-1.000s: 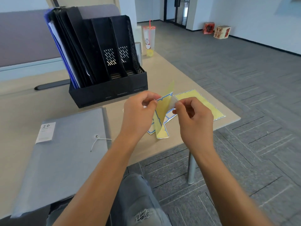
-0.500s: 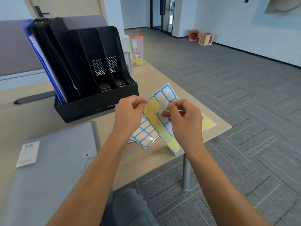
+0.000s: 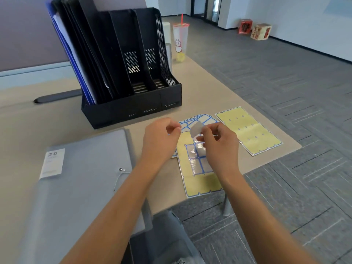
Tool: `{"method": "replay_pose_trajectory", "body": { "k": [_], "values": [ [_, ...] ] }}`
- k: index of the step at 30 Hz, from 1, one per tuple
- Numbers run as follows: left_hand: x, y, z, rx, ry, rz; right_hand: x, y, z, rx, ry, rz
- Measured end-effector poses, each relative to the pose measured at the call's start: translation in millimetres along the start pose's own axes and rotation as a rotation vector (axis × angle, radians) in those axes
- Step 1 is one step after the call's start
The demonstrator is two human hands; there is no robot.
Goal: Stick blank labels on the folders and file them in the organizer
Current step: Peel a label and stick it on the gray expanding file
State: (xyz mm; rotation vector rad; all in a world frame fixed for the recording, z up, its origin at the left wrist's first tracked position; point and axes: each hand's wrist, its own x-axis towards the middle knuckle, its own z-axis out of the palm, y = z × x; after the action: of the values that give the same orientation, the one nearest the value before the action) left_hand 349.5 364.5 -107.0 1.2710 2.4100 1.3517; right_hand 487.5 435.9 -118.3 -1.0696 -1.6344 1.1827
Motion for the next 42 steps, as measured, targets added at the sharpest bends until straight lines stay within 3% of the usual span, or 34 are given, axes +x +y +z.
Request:
{"method": "replay_pose_trajectory", "body": {
  "k": [5,10,16,19,24,34,39,42],
  "values": [
    [-29,15,-22,-0.348,-0.068,-0.105,-21,-17,11,-0.046,-0.027,-0.154],
    [-61,25,-55,-0.648,-0.003,-0.304,-51,-28,23,-0.132,-0.145,-0.46],
    [-100,11,-104,-0.705,0.19,-0.372,-87,-40,40,-0.157,-0.276,-0.667],
    [-119,2,-126,-0.721,0.256,-0.413,-102,-49,48,-0.102,-0.279,-0.524],
    [-148,-18,-148,-0.756,0.262,-0.443,-120,-63,70,0.017,-0.49,-0.261],
    [-159,-40,-163,-0.762,0.298,-0.497,-130,-57,102,0.134,-0.554,-0.143],
    [-153,-47,-158,-0.789,0.257,-0.514,-123,-53,103,0.074,-0.57,-0.154],
    [-148,-50,-151,-0.668,0.269,-0.491,-118,-51,104,0.065,-0.548,-0.138]
  ]
}}
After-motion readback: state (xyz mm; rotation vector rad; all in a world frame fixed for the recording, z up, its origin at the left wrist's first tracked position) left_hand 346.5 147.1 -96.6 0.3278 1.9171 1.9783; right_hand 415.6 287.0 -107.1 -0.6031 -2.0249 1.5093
